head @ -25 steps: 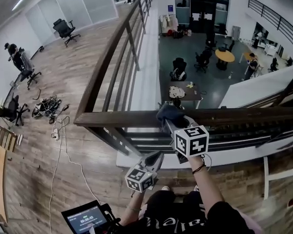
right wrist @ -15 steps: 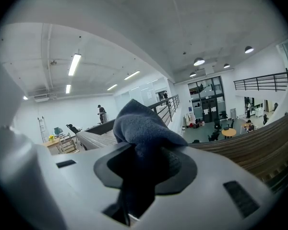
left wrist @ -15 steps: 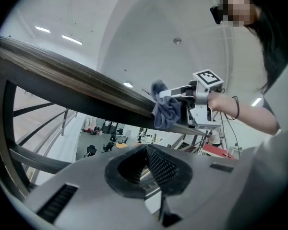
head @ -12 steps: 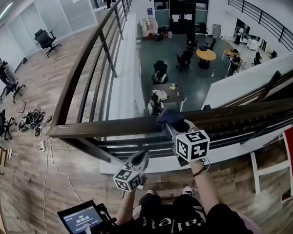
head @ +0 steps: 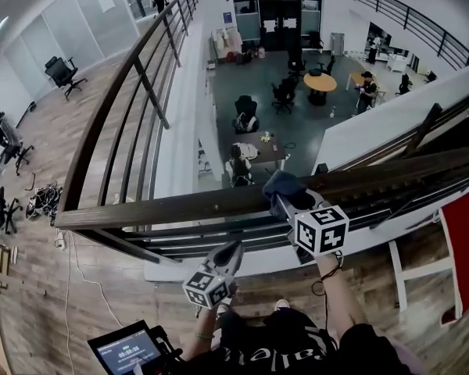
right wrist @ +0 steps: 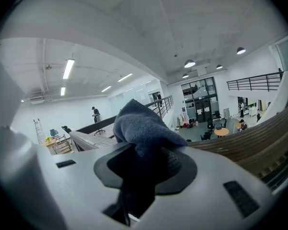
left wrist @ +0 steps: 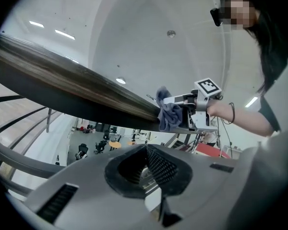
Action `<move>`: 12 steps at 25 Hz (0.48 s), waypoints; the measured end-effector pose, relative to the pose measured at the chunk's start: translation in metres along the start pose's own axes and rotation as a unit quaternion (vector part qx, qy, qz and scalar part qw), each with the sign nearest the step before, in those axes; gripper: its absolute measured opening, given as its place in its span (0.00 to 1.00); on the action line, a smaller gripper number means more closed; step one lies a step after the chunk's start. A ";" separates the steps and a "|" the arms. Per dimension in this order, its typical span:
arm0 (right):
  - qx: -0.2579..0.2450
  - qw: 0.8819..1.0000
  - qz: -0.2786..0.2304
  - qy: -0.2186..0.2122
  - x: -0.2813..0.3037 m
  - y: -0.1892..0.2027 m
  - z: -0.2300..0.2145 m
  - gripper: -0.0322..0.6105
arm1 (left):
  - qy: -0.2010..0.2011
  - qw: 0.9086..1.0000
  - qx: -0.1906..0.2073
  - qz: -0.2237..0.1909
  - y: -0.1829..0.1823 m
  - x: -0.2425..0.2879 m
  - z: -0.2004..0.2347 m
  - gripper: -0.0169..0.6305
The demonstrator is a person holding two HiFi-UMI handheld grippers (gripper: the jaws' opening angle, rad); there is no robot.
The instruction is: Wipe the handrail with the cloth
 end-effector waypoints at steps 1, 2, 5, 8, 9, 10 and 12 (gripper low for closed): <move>0.000 1.000 0.000 0.005 -0.007 0.003 -0.015 0.21 | 0.002 1.000 0.000 0.002 0.004 0.010 -0.008 0.03; -0.001 1.000 0.001 0.011 -0.015 0.006 -0.029 0.21 | 0.004 1.000 0.001 0.005 0.006 0.019 -0.015 0.03; -0.003 0.999 0.007 0.033 -0.039 0.011 -0.068 0.21 | 0.011 1.000 0.001 0.012 0.013 0.039 -0.033 0.03; -0.004 0.998 0.014 0.057 -0.059 0.020 -0.103 0.21 | 0.021 1.000 0.001 0.021 0.019 0.054 -0.043 0.03; -0.004 0.998 0.016 0.067 -0.066 0.022 -0.114 0.21 | 0.025 0.999 0.002 0.024 0.021 0.058 -0.045 0.03; -0.004 0.997 0.019 0.077 -0.073 0.024 -0.126 0.21 | 0.029 0.999 0.003 0.027 0.021 0.061 -0.049 0.03; -0.005 0.995 0.023 0.098 -0.090 0.027 -0.151 0.21 | 0.035 0.999 0.005 0.032 0.021 0.066 -0.056 0.03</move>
Point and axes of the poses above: the fingertips, and each gripper's own axes: x forward along the fingers, z to its left, y out of its underside, the point moved 7 cm from there along -x, backward along the fingers, and after that the axes turned 15 degrees about -x, right-handed, at the moved point
